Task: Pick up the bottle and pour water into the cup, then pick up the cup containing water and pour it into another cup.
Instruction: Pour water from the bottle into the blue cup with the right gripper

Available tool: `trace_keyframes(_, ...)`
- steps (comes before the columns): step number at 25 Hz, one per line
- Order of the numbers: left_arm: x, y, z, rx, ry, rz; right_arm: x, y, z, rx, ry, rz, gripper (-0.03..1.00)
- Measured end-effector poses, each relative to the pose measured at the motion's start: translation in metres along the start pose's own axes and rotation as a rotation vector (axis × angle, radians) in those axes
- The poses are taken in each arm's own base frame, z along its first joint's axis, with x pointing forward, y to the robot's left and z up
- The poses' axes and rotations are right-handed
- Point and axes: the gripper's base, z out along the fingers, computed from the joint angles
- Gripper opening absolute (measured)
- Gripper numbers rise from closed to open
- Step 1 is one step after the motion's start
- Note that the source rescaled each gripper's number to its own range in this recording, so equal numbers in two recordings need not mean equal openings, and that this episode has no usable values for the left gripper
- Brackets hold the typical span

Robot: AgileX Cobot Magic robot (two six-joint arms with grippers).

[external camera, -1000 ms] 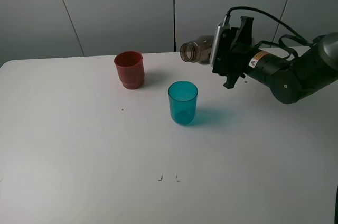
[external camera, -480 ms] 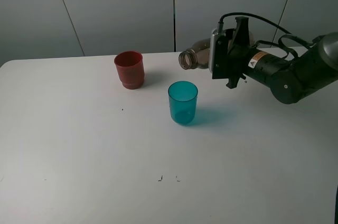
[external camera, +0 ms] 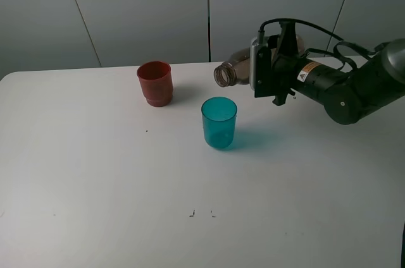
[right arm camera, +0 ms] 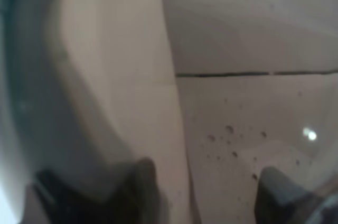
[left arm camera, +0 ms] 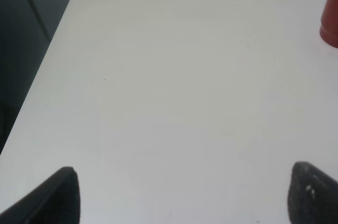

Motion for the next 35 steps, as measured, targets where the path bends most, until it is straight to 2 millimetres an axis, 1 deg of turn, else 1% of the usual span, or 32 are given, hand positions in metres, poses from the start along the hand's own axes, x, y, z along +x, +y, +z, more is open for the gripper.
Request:
trace_keyframes(11,0.0,0.0,0.0,0.0,0.0,0.0,-0.0043,0.0016,-0.0001,-0.017,-0.048,-0.04,0.0)
trace_keyframes(23,0.0,0.0,0.0,0.0,0.0,0.0,-0.0043,0.0019,-0.0001,-0.019,-0.048,-0.045,0.0)
trace_keyframes(35,0.0,0.0,0.0,0.0,0.0,0.0,-0.0036,0.0017,-0.0001,-0.017,-0.04,-0.086,0.0)
